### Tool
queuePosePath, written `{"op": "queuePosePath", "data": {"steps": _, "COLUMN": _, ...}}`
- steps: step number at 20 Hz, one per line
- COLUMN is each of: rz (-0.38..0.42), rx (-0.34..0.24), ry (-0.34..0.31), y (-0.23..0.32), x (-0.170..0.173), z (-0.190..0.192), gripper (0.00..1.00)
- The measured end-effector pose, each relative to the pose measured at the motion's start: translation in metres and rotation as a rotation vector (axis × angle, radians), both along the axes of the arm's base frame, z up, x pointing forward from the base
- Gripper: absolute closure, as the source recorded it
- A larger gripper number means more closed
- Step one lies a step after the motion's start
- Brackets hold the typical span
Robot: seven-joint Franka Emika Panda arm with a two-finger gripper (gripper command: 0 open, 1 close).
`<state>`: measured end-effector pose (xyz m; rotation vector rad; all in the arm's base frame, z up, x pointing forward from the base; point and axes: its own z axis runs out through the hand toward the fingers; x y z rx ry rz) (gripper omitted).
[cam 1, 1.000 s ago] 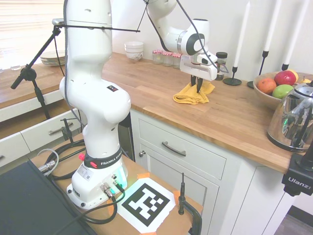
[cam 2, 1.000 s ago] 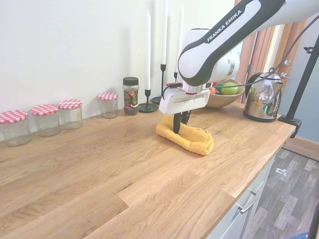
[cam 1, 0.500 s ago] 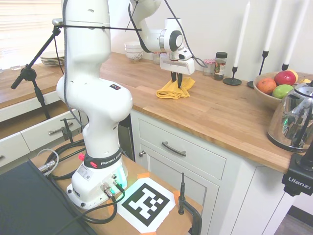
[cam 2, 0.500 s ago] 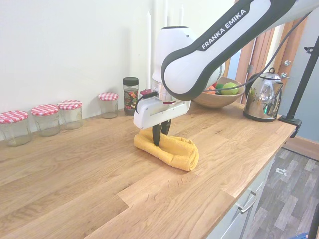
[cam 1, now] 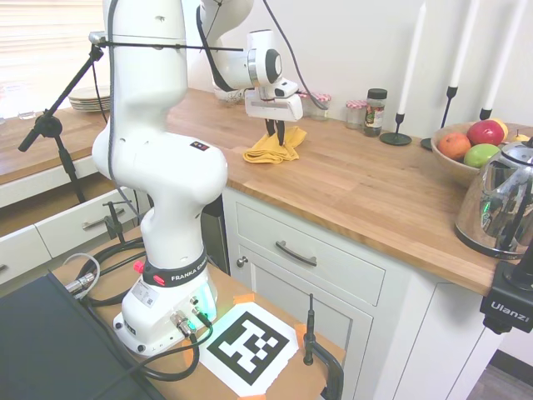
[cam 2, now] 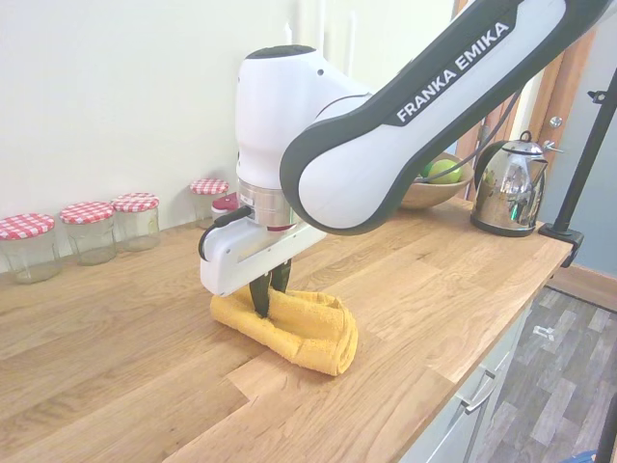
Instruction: Wipe the counter
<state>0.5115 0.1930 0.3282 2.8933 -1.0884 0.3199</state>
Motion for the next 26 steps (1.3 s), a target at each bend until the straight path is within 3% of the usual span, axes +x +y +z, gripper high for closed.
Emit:
{"op": "queuePosePath", "data": {"steps": 9, "rz": -0.015, "rx": -0.004, "ry": 0.001, "y": 0.002, "x": 0.001, "z": 0.0, "gripper": 1.0}}
{"op": "queuePosePath", "data": {"steps": 26, "rz": -0.15, "rx": 0.063, "ry": 0.012, "y": -0.165, "x": 0.055, "z": 0.003, "gripper": 1.0}}
